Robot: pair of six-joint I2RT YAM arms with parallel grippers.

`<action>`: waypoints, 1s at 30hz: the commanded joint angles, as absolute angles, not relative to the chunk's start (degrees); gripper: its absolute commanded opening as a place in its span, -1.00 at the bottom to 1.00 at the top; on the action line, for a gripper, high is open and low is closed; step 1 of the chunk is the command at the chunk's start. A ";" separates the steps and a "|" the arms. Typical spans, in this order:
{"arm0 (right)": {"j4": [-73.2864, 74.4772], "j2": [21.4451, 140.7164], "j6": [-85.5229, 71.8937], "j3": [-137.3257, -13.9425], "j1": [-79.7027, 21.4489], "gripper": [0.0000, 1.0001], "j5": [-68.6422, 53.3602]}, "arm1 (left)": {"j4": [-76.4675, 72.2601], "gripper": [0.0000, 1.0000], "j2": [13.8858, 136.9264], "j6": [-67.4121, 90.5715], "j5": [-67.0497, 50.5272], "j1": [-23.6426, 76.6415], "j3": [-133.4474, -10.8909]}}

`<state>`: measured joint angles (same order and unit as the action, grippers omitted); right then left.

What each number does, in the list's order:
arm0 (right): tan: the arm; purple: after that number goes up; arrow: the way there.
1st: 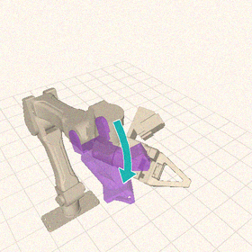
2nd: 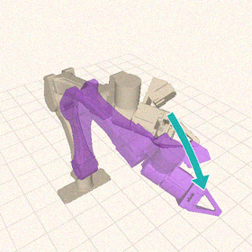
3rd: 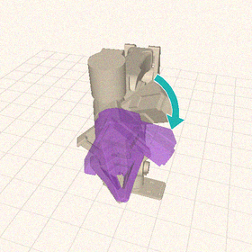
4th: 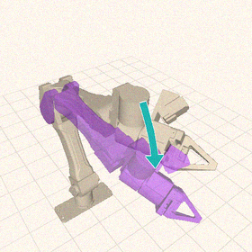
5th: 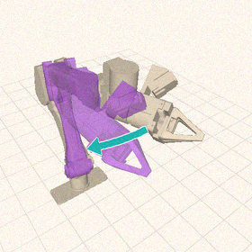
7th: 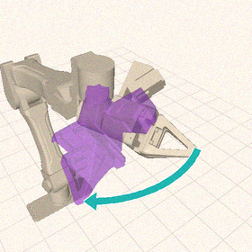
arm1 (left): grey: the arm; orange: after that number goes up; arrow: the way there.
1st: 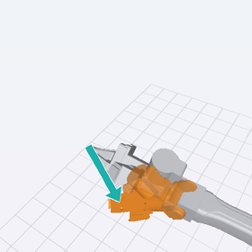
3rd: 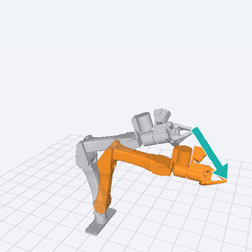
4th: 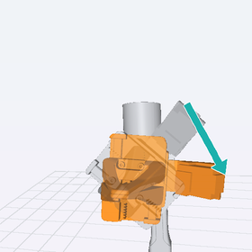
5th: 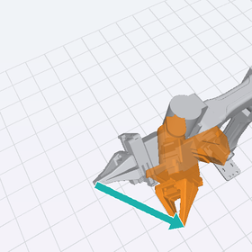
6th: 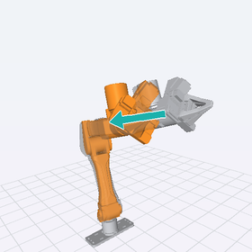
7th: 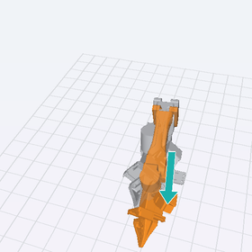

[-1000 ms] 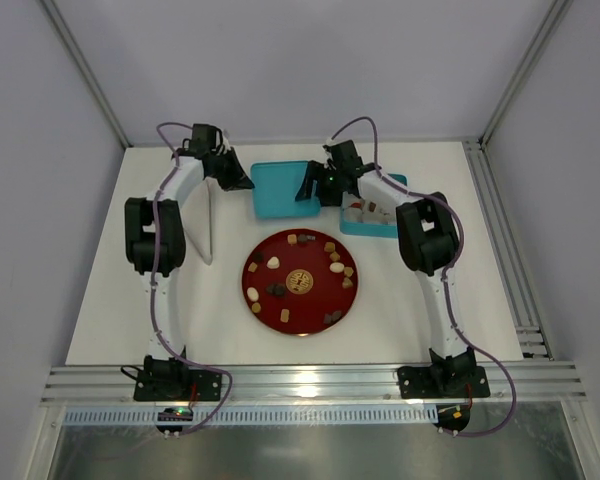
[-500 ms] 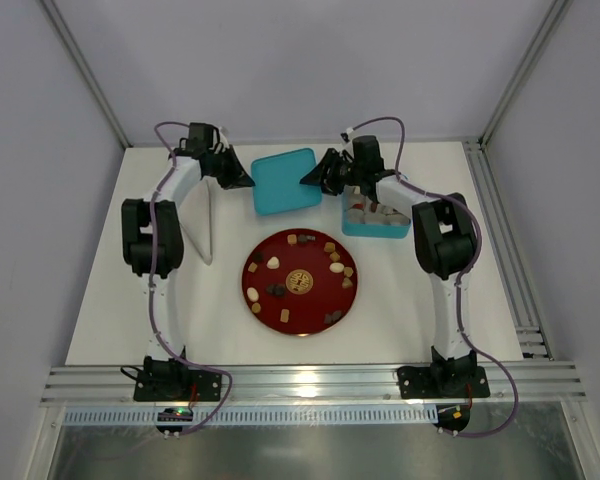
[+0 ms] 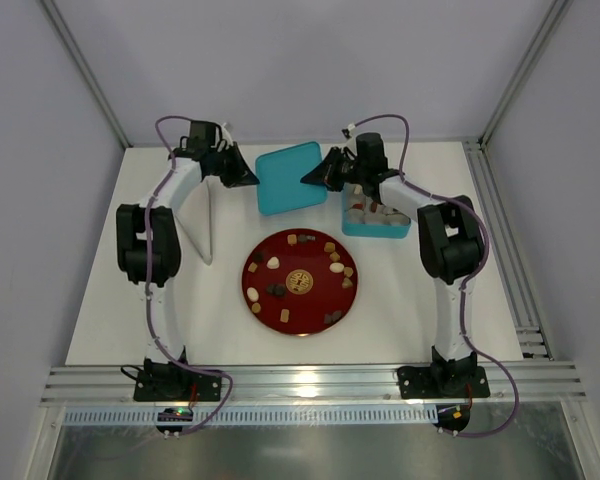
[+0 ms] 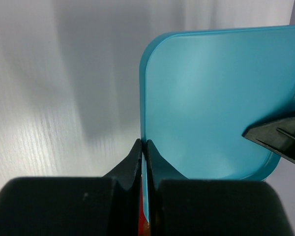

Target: Pack the chocolate

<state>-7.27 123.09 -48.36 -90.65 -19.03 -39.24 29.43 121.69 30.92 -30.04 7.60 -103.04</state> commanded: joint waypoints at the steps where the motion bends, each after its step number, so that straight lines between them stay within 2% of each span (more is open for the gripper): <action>1: -9.49 117.25 -48.87 -90.53 -19.42 -0.80 -40.87 | 26.37 -1.00 115.76 29.88 -32.08 8.09 -101.96; 2: -9.32 116.90 -48.87 -90.27 -19.42 -0.92 -40.78 | 26.28 -0.97 115.14 29.45 -31.73 8.17 -101.78; 4: -8.79 115.32 -49.04 -89.74 -19.42 -0.92 -40.70 | 26.28 -0.88 113.30 29.01 -31.20 8.35 -100.90; 7: -7.65 113.39 -49.31 -88.86 -19.42 -0.92 -40.35 | 26.19 -0.52 110.93 27.78 -29.71 8.70 -99.50; 10: -5.37 110.66 -49.31 -88.33 -19.34 -0.92 -39.73 | 26.10 -0.05 107.41 25.76 -27.96 9.40 -98.27; 13: -2.30 107.33 -49.13 -88.42 -19.16 -0.92 -38.59 | 26.10 0.25 101.98 23.65 -25.49 10.37 -96.95; 16: 3.50 105.39 -47.73 -89.12 -18.98 -0.92 -37.44 | 25.93 0.45 98.10 20.05 -21.72 12.39 -95.63; 20: 10.43 102.92 -47.29 -89.65 -17.85 -0.92 -35.78 | 24.88 0.47 91.68 14.17 -15.23 16.95 -93.08; 23: 15.90 100.38 -45.79 -91.23 -17.06 -0.92 -33.76 | 20.58 0.53 84.13 4.42 -5.39 25.90 -87.47; 25: 18.96 99.58 -45.53 -92.37 -16.61 -0.92 -33.40 | 14.79 0.54 79.03 -2.50 2.41 33.17 -81.85; 30: 27.59 97.30 -42.37 -96.94 -15.82 -0.92 -30.59 | 0.64 0.55 71.38 -10.18 11.07 42.17 -68.05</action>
<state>22.04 102.61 -44.66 -92.01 -16.47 -32.38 13.04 74.35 -0.67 0.40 40.12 -73.71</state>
